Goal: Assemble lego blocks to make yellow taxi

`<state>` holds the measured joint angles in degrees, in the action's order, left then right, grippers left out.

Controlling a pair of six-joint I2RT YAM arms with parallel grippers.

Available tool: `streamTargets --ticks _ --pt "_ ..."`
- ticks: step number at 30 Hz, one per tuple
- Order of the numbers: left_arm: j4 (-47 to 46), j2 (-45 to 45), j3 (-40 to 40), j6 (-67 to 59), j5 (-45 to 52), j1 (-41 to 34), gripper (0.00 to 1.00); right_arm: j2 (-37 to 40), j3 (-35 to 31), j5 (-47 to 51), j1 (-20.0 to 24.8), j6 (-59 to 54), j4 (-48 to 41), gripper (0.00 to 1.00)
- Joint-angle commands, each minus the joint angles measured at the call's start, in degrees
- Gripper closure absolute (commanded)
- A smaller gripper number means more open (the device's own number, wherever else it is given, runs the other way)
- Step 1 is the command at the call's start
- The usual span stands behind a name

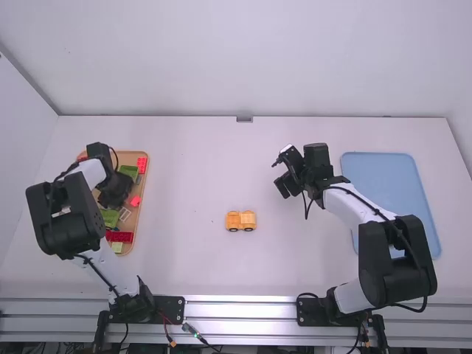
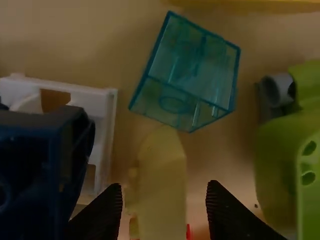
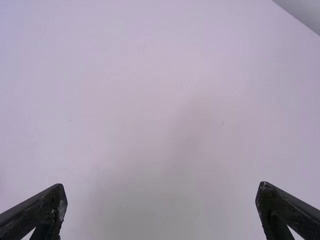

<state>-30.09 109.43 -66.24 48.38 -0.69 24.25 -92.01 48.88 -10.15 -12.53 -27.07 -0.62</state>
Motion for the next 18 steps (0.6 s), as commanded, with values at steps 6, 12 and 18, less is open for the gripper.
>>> streamTargets --ticks 6,12,18 --pt "1.7 0.7 2.6 0.2 0.0 0.1 0.53 0.9 0.3 -0.3 -0.3 0.3 0.0 0.01" --pt "1.9 0.7 2.6 0.2 0.0 0.1 0.6 0.9 0.3 -0.2 -0.3 1.4 0.0 0.01" --pt "1.9 0.7 2.6 0.2 0.2 0.1 0.64 0.9 0.3 -0.2 -0.3 1.4 0.0 0.01"
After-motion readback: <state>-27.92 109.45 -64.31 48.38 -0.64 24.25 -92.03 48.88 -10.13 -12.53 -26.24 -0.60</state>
